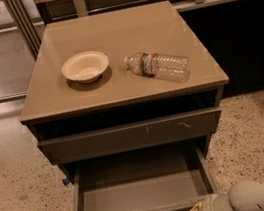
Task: Close middle drawer
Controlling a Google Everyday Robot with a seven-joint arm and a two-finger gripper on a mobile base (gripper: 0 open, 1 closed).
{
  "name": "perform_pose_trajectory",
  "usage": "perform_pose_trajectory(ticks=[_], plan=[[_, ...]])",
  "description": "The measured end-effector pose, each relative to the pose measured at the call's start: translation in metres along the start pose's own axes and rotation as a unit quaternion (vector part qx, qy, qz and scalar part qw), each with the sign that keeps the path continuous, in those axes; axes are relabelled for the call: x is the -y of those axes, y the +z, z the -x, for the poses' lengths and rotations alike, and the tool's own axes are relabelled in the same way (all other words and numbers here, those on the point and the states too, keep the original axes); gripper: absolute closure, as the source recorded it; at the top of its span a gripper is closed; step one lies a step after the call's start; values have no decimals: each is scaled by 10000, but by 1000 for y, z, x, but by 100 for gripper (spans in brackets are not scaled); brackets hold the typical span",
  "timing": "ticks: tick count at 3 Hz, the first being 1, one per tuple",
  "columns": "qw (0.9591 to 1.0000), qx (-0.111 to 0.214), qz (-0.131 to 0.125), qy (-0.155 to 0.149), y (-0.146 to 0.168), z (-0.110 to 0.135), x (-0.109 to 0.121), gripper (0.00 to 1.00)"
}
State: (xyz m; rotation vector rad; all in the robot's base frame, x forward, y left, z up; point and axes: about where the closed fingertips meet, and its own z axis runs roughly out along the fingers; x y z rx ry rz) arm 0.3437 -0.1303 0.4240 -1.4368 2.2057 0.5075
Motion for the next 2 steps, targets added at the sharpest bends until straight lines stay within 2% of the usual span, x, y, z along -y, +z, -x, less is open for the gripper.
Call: perform_pose_trajectory(ticks=[1, 2], plan=[[10000, 12, 56, 49, 6, -3, -4, 81], [10000, 12, 57, 49, 6, -3, -4, 58]])
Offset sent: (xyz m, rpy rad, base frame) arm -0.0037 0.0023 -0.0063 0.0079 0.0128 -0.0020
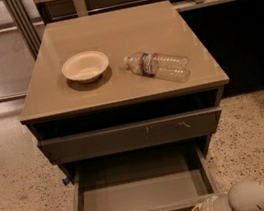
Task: Close middle drawer
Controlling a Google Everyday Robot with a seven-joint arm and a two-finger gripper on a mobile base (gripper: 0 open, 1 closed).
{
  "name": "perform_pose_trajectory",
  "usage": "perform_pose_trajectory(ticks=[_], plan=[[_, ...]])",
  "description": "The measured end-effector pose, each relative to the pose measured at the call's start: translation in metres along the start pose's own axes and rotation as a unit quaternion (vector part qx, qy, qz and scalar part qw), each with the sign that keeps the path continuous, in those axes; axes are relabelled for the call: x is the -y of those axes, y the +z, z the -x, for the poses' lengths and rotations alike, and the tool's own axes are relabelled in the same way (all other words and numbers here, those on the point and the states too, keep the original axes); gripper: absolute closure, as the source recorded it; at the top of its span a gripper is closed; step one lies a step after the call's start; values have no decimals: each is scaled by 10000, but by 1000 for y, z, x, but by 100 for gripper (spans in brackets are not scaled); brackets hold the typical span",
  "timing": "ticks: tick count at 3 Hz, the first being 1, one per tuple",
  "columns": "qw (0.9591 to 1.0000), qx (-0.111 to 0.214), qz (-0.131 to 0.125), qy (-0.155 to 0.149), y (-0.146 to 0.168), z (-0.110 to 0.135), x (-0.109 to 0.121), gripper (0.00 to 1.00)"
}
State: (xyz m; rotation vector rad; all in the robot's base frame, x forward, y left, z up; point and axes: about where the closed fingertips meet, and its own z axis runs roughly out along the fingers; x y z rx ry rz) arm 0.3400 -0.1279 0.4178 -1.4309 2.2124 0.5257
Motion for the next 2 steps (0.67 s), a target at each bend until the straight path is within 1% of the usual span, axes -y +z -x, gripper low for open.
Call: perform_pose_trajectory(ticks=[1, 2], plan=[[10000, 0, 0, 0, 0, 0, 0, 27], [10000, 0, 0, 0, 0, 0, 0, 4]])
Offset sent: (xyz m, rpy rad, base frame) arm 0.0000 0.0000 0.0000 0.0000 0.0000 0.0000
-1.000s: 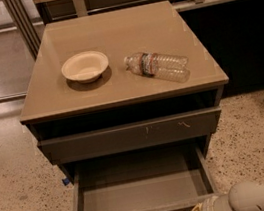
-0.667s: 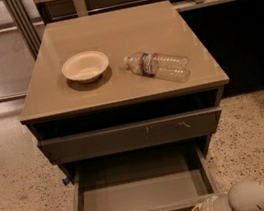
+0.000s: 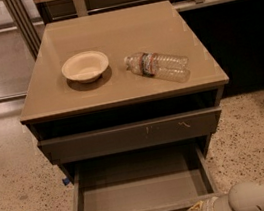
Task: Close middle drawer
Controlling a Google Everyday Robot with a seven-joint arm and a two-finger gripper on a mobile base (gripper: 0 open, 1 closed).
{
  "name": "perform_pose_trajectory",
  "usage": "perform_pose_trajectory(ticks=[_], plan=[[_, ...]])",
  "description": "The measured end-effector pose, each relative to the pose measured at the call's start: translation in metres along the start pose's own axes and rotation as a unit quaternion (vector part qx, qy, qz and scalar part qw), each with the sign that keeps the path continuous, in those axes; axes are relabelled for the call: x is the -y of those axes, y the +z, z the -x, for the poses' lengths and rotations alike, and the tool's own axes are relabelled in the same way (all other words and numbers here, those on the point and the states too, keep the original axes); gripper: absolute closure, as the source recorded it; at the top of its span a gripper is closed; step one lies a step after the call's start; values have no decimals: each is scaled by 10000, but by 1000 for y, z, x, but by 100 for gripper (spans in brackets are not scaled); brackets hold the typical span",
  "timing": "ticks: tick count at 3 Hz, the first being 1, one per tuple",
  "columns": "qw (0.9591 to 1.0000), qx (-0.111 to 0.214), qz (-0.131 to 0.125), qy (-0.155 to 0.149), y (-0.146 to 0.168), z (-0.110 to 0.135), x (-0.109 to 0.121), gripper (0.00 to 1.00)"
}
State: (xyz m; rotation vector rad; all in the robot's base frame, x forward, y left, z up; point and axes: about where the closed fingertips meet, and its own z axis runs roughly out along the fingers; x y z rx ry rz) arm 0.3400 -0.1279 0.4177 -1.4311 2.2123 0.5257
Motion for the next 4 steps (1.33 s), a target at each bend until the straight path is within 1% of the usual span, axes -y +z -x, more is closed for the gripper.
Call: perform_pose_trajectory(ticks=[1, 2, 3, 4], plan=[[9999, -53, -43, -140, 6, 4, 6, 0], [9992, -132, -324, -176, 23, 8, 49, 0], [9978, -220, -575, -257, 26, 13, 84, 13], [9939, -337, -583, -877, 57, 64, 130, 43]])
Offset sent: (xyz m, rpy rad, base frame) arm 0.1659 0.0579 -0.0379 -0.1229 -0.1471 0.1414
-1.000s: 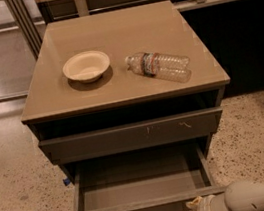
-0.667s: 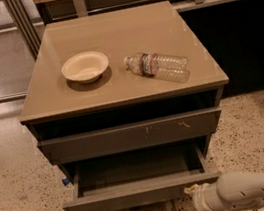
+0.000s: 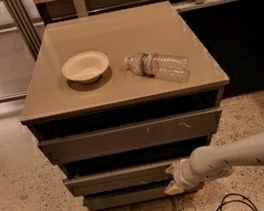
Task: Close middle drawer
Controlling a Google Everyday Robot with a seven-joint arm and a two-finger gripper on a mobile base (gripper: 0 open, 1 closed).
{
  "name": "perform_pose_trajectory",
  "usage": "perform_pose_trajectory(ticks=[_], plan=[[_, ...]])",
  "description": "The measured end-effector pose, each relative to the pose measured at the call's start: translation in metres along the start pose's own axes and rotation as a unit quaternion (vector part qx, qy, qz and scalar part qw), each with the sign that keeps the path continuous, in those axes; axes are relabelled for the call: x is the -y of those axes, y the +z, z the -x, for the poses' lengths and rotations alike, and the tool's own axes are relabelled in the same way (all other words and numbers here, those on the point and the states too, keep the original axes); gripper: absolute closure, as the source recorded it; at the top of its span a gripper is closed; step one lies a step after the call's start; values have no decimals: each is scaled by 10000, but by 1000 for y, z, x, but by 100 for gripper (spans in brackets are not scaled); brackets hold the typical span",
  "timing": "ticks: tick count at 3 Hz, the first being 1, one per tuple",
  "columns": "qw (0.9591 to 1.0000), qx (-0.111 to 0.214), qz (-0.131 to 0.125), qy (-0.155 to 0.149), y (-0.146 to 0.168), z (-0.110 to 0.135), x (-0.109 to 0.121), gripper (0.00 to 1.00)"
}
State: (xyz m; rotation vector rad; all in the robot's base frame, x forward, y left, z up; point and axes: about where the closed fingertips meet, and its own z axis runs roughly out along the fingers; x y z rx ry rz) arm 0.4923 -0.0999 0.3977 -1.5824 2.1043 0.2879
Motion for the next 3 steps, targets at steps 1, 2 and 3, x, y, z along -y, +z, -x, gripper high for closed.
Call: perform_pose_trajectory(ticks=[1, 2, 3], plan=[[9998, 41, -142, -164, 10, 20, 35, 24], [9998, 41, -141, -164, 10, 20, 34, 0], [9998, 41, -141, -164, 10, 20, 34, 0]])
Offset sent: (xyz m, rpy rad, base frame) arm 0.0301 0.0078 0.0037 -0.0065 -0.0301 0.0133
